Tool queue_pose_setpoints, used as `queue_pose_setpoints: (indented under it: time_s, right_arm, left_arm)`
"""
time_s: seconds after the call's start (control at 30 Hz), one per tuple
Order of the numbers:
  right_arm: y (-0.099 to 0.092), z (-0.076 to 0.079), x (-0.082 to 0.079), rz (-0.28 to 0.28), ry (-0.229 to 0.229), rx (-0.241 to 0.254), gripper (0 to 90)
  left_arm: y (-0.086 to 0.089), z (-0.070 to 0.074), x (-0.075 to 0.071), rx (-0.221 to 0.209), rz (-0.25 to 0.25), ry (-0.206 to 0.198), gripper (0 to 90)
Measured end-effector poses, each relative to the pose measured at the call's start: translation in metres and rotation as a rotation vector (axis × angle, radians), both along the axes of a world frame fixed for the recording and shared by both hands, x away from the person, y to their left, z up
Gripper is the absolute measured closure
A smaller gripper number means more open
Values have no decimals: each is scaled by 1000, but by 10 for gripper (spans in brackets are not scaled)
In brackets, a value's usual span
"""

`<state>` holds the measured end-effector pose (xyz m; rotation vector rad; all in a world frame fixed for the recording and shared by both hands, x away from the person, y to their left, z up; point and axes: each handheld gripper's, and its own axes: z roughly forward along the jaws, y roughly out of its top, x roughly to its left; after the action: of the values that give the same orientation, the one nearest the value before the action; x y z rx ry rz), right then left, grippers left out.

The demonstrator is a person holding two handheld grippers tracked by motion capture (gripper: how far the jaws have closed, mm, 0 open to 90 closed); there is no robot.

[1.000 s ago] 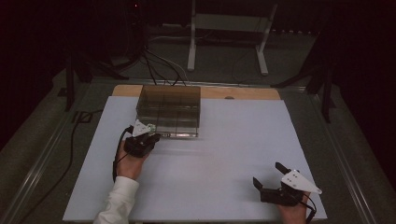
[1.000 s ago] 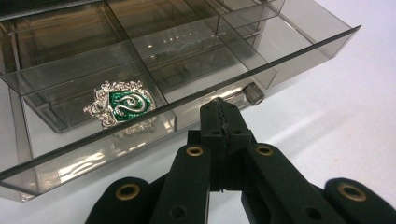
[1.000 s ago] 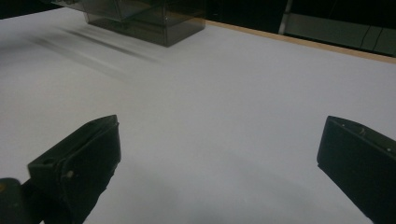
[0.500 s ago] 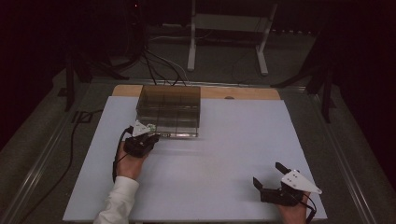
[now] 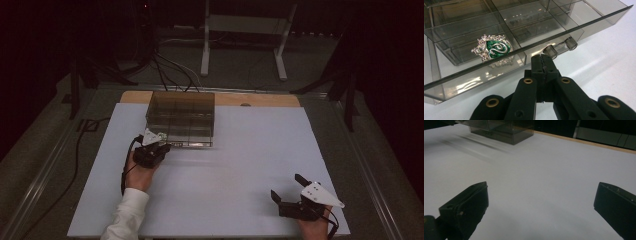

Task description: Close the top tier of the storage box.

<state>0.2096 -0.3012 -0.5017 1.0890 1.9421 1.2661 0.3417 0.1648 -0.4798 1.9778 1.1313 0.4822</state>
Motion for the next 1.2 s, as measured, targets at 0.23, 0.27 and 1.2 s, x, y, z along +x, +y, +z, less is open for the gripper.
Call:
queue_pose_setpoints:
  time_s: [0.23, 0.27, 1.2]
  right_arm:
    - [0, 0, 0, 1, 0, -1, 0]
    - [0, 0, 0, 1, 0, -1, 0]
    - [0, 0, 0, 2, 2, -1, 0]
  left_arm:
    - [-1, 1, 0, -3, 3, -2, 900]
    - [-2, 0, 0, -3, 4, -2, 900]
    - [-6, 3, 10, -5, 36, -11, 900]
